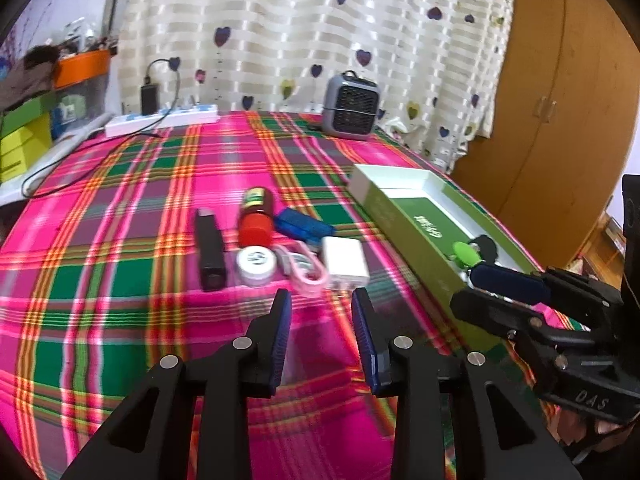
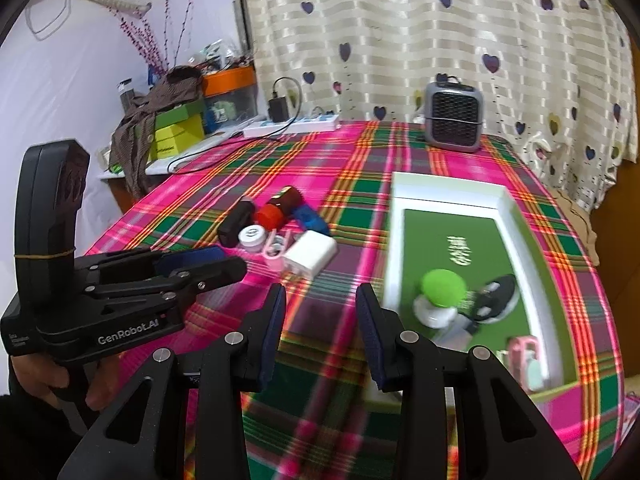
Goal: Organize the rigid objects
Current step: 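Move the left gripper to the black rectangular item while the right gripper approaches the white charger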
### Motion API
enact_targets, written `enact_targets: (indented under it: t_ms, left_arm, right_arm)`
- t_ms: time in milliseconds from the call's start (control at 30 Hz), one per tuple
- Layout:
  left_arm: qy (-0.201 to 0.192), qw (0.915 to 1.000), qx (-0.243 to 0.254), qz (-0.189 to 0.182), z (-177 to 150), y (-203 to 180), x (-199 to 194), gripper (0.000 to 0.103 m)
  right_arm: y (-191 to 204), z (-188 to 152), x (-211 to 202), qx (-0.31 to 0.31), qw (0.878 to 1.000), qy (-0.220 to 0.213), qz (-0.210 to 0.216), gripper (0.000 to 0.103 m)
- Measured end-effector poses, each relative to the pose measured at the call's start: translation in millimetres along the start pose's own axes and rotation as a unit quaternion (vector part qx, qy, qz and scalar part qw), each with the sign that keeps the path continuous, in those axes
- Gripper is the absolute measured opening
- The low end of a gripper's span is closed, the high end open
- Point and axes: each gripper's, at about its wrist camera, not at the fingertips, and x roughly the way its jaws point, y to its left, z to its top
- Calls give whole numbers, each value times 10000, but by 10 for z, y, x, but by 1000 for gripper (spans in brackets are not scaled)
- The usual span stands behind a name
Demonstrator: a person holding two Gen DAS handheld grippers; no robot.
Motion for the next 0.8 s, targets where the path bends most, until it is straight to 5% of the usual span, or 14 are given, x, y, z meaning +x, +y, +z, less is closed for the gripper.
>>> enact_targets:
  t_ms: [800]
  left_arm:
    - [345,9949,-329,887,360,555,424,34]
  right_arm:
    - [216,186,523,-21,9992,391,-27,37]
